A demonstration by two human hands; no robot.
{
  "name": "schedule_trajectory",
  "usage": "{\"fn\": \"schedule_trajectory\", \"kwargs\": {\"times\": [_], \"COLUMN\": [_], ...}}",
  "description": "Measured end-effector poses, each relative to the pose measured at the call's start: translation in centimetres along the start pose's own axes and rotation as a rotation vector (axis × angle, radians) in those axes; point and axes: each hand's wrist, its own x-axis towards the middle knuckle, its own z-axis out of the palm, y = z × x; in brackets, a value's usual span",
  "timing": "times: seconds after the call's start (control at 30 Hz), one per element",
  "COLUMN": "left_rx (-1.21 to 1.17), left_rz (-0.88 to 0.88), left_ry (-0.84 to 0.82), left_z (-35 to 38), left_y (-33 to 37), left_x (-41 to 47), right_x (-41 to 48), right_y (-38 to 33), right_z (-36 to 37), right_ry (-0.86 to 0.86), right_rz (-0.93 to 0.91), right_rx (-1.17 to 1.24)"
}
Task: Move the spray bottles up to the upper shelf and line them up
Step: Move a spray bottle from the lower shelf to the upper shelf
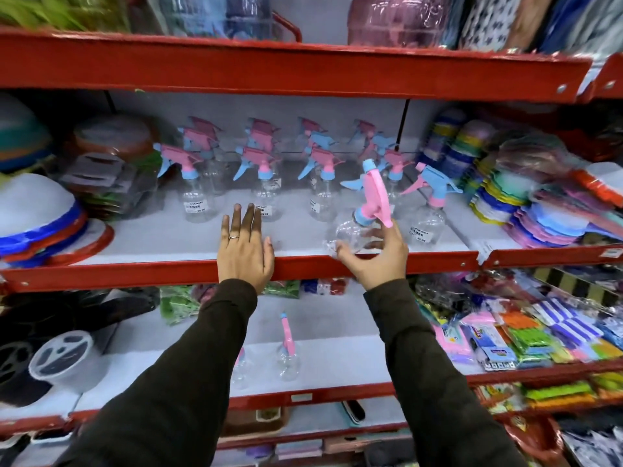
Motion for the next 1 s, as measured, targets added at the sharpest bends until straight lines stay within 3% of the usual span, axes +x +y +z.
{"fn": "schedule_trajectory", "kwargs": {"times": [0.37,0.8,1.0], "left_rx": [-0.009,-0.015,-0.006], "left_rz": [0.007,-0.001,-0.002], "left_ry": [0.014,0.000,-0.013], "left_z": [0.1,0.1,0.0], "left_y": [-0.1,-0.1,-0.2], "left_x": [0.1,0.1,0.1], "right_x": [3.7,3.4,3.6], "right_y": [1.7,1.5,2.0], "right_z": [3.6,4.1,4.2], "right_ry": [-0.226,-0.167,-0.190], "right_rz": [0.178,0.153,0.164], "right_rx": [-0.048,-0.202,-0.167]}}
